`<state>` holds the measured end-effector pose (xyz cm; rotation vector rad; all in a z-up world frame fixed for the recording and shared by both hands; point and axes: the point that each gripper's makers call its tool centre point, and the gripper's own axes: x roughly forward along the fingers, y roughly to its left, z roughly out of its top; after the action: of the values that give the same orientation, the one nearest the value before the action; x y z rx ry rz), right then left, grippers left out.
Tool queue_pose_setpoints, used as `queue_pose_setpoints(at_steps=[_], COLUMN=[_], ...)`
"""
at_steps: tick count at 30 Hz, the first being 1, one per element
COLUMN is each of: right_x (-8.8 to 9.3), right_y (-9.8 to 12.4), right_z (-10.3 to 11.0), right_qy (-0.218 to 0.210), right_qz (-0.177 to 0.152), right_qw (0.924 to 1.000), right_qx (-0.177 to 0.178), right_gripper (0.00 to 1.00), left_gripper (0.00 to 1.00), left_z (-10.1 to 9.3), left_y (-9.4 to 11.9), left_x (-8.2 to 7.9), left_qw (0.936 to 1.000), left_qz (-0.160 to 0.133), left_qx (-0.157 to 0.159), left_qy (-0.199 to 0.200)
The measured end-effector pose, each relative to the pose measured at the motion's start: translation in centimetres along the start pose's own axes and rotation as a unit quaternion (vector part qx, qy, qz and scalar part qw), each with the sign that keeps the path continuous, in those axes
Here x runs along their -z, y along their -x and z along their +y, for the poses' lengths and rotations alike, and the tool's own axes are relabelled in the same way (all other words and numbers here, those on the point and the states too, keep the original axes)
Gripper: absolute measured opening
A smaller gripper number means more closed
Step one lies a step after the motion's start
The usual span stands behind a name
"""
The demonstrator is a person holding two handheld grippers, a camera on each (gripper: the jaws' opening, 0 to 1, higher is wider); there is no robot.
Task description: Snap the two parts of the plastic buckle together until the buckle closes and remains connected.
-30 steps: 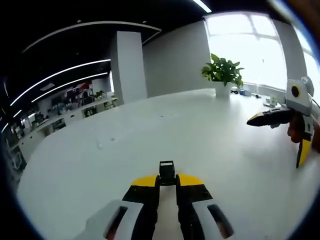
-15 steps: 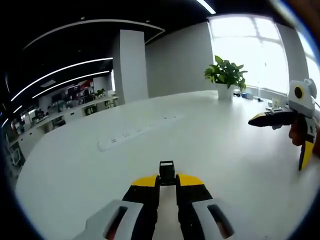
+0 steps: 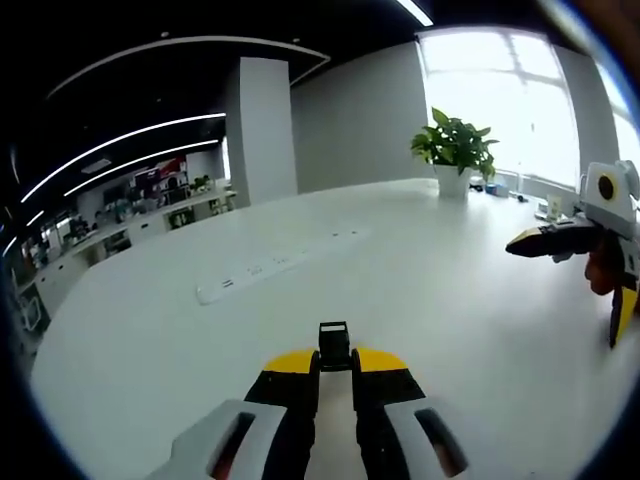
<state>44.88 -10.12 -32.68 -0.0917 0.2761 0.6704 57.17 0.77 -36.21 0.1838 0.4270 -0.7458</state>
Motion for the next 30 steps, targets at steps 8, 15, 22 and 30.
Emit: queue_pose_setpoints(at_steps=[8,15,22,30], right_x=[0.6,1.0,1.1,1.2], right_y=[-0.2,-0.4,-0.3,-0.4], right_z=[0.3,0.5,0.2,0.1], right_qy=[-0.002,-0.006,-0.002,-0.001], right_qz=[0.006,0.012,0.010,0.012], right_qw=[0.9999,0.9998,0.9999,0.9998], right_qx=[-0.009,-0.014,-0.010,-0.013], right_gripper=[0.98,1.00,0.99,0.98], left_gripper=[0.10,0.10,0.10,0.11], left_z=[-0.1,0.2,0.2,0.1], left_y=[-0.7,-1.1,-1.7,-2.1], left_x=[-0.2,-0.5,-2.0,-1.5], left_qw=[1.0000,0.9999,0.9998,0.9998], left_qz=[0.001,0.004,-0.010,0.001], left_qx=[0.004,0.006,0.017,0.021], left_qy=[-0.008,-0.012,0.010,0.002])
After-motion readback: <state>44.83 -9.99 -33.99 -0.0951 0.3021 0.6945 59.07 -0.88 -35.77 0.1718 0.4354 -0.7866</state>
